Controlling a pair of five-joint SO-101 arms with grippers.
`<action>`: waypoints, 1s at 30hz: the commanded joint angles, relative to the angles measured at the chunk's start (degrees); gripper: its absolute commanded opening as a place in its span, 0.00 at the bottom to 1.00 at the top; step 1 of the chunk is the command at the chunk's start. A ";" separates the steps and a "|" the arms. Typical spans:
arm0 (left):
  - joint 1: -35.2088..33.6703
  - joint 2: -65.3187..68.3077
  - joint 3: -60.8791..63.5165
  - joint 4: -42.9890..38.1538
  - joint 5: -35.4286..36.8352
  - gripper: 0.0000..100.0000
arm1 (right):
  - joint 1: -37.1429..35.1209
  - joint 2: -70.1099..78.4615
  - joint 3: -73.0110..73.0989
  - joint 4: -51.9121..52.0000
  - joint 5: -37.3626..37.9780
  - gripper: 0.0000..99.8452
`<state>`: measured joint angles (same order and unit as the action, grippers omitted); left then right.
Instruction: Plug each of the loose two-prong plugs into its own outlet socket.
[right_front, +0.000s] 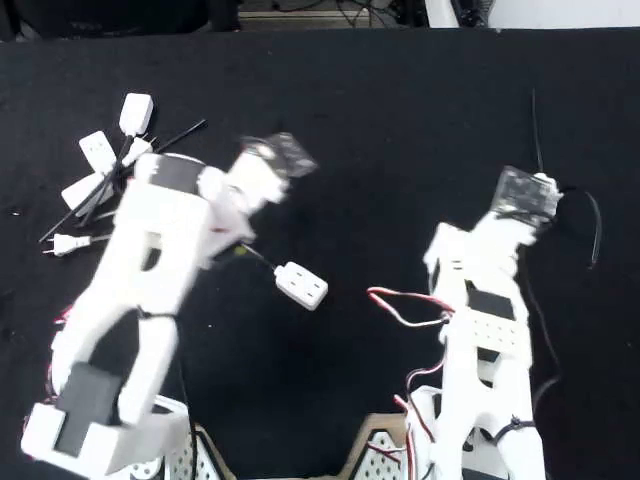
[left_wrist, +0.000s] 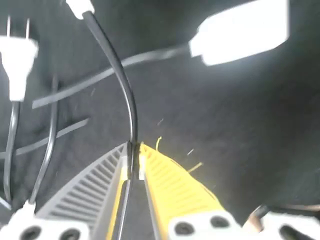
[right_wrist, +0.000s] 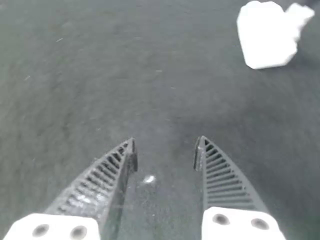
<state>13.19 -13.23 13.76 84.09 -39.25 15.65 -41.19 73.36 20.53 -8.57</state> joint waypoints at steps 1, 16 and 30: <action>9.19 -4.66 -2.86 0.00 4.84 0.03 | 3.78 -2.07 -3.74 0.70 -3.96 0.18; 19.21 1.23 -1.10 0.44 14.24 0.28 | 3.52 -2.07 -3.74 0.70 -4.13 0.18; -11.12 18.02 10.86 -46.51 16.26 0.22 | 3.43 -2.07 -3.74 0.70 -4.13 0.18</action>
<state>6.42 1.71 24.92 47.96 -26.33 18.46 -41.19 73.36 20.53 -12.09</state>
